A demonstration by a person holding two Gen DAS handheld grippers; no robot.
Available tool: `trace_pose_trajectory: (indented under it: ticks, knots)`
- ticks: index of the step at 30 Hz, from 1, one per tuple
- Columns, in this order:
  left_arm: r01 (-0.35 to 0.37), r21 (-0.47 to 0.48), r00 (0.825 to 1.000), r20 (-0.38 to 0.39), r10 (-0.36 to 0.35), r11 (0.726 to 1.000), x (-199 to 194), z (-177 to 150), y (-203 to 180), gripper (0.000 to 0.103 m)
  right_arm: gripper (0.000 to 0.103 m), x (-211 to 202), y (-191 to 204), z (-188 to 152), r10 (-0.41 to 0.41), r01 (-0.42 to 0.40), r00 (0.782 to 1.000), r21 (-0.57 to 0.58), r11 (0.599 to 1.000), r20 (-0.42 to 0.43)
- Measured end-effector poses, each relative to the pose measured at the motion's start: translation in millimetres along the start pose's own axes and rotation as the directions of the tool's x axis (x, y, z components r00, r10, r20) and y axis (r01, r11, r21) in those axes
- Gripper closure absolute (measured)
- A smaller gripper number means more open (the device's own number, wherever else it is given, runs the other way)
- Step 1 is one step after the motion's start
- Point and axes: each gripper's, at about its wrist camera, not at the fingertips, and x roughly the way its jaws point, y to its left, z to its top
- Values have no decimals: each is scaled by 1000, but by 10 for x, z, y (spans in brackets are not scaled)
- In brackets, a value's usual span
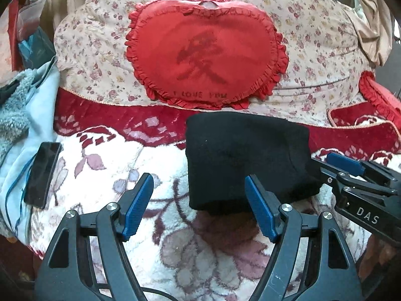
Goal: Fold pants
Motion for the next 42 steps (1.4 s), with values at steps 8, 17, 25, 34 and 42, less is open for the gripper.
trace_pose_trajectory:
  ticks: [8, 17, 25, 34, 42]
  knots:
    - [-19, 4, 999, 33, 19, 1000, -163, -31, 2, 27, 54, -110, 54, -7, 9, -10, 1000, 5, 1000, 9]
    - [-32, 6, 999, 38, 32, 999, -233, -69, -22, 27, 53, -181, 98, -41, 24, -24, 1000, 7, 1000, 8]
    - [-30, 3, 999, 30, 30, 1000, -232, -104, -14, 27, 53, -193, 113, -67, 26, -26, 1000, 9, 1000, 3]
    - [-22, 3, 1000, 18, 22, 1000, -191, -121, -1, 27, 53, -138, 118, -107, 30, -30, 999, 11, 999, -18]
    - [-19, -1, 1000, 11, 19, 1000, -157, -128, -1, 27, 53, -96, 84, -102, 33, -33, 999, 15, 999, -27]
